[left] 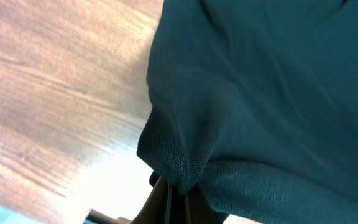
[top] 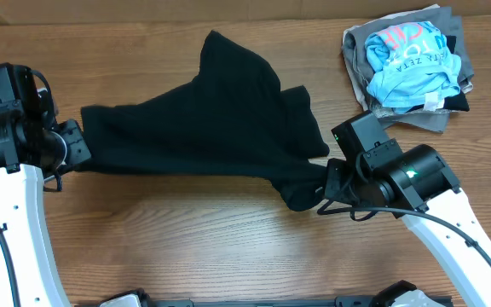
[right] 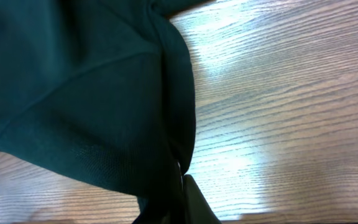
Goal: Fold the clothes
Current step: 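Lift the hem with both grippers and fold it up toward the collar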
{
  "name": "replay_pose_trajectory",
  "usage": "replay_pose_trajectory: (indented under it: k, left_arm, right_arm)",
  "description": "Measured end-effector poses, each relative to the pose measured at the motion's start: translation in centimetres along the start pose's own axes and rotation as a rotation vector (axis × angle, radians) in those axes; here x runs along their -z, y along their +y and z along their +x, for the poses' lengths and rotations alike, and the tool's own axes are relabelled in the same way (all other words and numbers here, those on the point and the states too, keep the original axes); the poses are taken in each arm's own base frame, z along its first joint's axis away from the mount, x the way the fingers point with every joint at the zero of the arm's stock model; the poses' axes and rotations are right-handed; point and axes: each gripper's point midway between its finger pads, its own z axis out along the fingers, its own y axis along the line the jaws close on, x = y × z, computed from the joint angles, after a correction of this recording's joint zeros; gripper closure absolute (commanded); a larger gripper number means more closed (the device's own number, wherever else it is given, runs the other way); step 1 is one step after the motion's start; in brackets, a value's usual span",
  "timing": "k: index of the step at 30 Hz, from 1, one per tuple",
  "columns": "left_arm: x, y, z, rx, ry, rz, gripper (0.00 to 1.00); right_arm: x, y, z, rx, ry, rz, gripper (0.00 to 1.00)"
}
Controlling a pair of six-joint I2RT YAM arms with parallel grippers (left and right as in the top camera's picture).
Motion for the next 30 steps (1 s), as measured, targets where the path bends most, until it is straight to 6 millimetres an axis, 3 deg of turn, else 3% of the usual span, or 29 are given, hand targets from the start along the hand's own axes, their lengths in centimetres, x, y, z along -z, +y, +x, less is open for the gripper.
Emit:
replay_pose_trajectory:
  k: [4,10,21,24,30]
  left_arm:
    - [-0.6,0.3,0.5,-0.001,0.02,-0.016,0.96]
    - [-4.9,0.9,2.6,0.001,0.108,-0.06,0.96]
    - [-13.4,1.8,6.1,0.08,0.155,-0.112,0.96]
    - [-14.9,2.0,6.2,0.104,0.128,-0.124,0.96]
    - [-16.4,2.0,5.0,0.147,0.042,-0.122,0.96]
  right_arm:
    - [0.1,0.3,-0.3,0.023,-0.015,-0.018,0.96]
    - [-1.0,0.7,-1.0,0.059,0.0,-0.014,0.96]
    - [-7.9,3.5,-6.9,0.151,0.0,-0.091,0.96]
    - [-9.4,4.2,-8.8,0.181,-0.041,-0.117,0.96]
    - [-10.6,5.7,-12.4,0.23,-0.156,-0.171,0.96]
